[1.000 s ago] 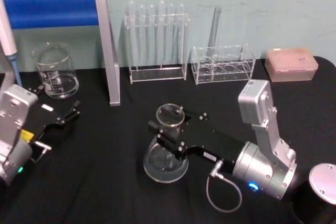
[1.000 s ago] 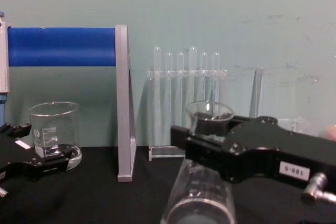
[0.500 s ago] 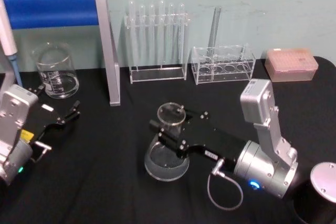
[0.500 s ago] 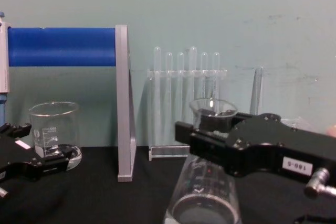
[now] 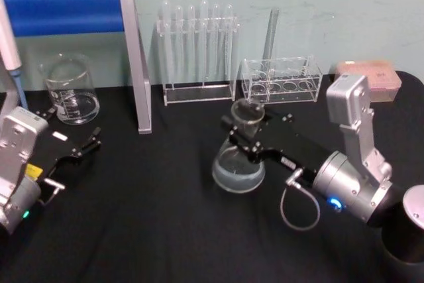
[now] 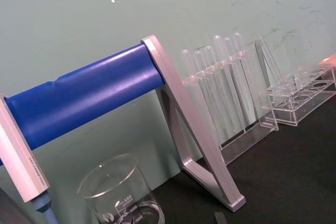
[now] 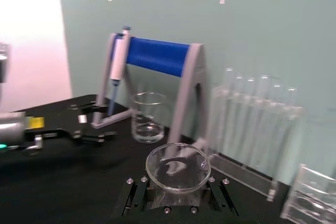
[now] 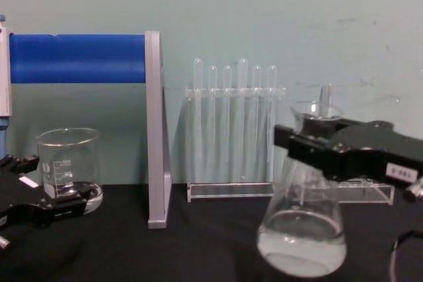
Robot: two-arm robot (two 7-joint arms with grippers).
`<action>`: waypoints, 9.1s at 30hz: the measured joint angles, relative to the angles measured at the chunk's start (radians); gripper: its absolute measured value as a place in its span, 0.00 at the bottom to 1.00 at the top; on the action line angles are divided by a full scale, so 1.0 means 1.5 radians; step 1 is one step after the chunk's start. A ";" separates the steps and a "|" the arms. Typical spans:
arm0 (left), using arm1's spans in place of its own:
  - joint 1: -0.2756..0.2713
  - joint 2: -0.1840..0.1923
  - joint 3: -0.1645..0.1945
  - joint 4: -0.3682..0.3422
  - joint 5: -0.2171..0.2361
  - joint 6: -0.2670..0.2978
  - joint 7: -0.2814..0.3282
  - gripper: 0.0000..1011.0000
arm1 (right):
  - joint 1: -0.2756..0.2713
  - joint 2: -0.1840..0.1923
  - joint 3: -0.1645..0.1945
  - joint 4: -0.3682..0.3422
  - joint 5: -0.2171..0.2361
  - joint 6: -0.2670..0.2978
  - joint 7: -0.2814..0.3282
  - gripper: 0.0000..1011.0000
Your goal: Grasp the erlenmeyer flask with one hand, shake it three times, then place it back.
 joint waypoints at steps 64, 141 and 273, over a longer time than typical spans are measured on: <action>0.000 0.000 0.000 0.000 0.000 0.000 0.000 0.99 | -0.017 -0.014 -0.003 -0.015 -0.023 0.013 0.038 0.45; 0.000 0.000 0.000 0.000 0.000 0.000 0.000 0.99 | 0.026 -0.041 0.072 0.061 -0.058 0.002 -0.032 0.45; 0.000 0.000 0.000 0.000 0.000 0.000 0.000 0.99 | 0.014 -0.040 0.048 0.051 -0.050 0.010 -0.011 0.45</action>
